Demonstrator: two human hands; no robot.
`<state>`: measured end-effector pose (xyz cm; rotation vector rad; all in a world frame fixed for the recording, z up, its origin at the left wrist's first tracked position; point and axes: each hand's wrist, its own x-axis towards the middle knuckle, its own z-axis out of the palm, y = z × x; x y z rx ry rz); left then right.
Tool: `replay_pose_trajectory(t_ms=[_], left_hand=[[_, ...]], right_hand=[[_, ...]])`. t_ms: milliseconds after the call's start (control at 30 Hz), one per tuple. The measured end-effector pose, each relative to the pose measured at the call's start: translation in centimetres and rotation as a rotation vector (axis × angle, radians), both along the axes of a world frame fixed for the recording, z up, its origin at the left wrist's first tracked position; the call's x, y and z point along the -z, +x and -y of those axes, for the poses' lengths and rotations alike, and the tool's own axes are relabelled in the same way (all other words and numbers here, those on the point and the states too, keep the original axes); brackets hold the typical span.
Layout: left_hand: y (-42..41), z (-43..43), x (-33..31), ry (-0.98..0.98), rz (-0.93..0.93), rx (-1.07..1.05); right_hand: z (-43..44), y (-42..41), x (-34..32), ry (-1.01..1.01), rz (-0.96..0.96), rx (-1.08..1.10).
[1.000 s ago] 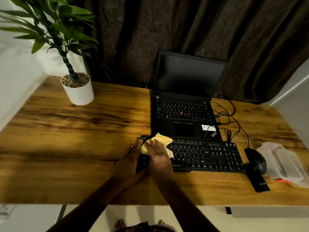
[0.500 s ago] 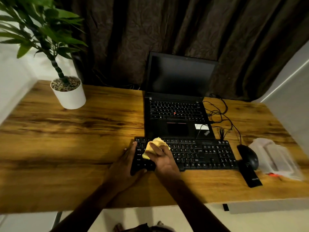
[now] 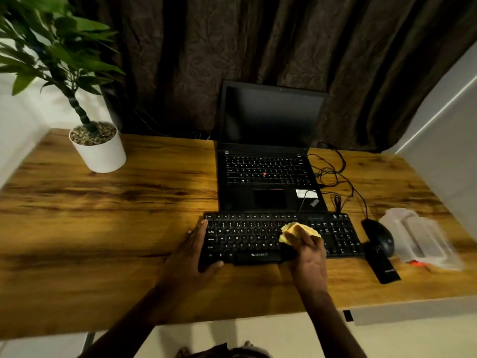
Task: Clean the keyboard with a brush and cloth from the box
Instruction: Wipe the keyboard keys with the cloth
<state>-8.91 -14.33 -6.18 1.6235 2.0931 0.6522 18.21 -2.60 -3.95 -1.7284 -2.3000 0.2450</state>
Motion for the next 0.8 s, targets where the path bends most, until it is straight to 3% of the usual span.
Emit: replay_pose_trajectory(t_ms=[233,333,433,667,800], left_hand=[[0.0,0.2,0.7,0.04,0.106,-0.026],[-0.1,-0.2,0.7,0.037,0.125,-0.006],[-0.4,-0.6,0.5,-0.006,0.175,0.026],[0.1,-1.9,-0.7,0.172,0.354,-0.014],[1.6,-3.4,-2.6,0.218,0.506,0.076]], right_hand=[[2.5,-3.7,2.0,0.081,-0.161,-0.091],[3.5,-6.9,2.7,0.082,-0.086,-0.35],[3.5,-8.2,1.4,0.084,-0.095,-0.416],[1.9,-6.5,-0.3,-0.041,-0.617,-0.348],[1.5,-6.1,-1.6,-0.277,-0.816,-0.286]])
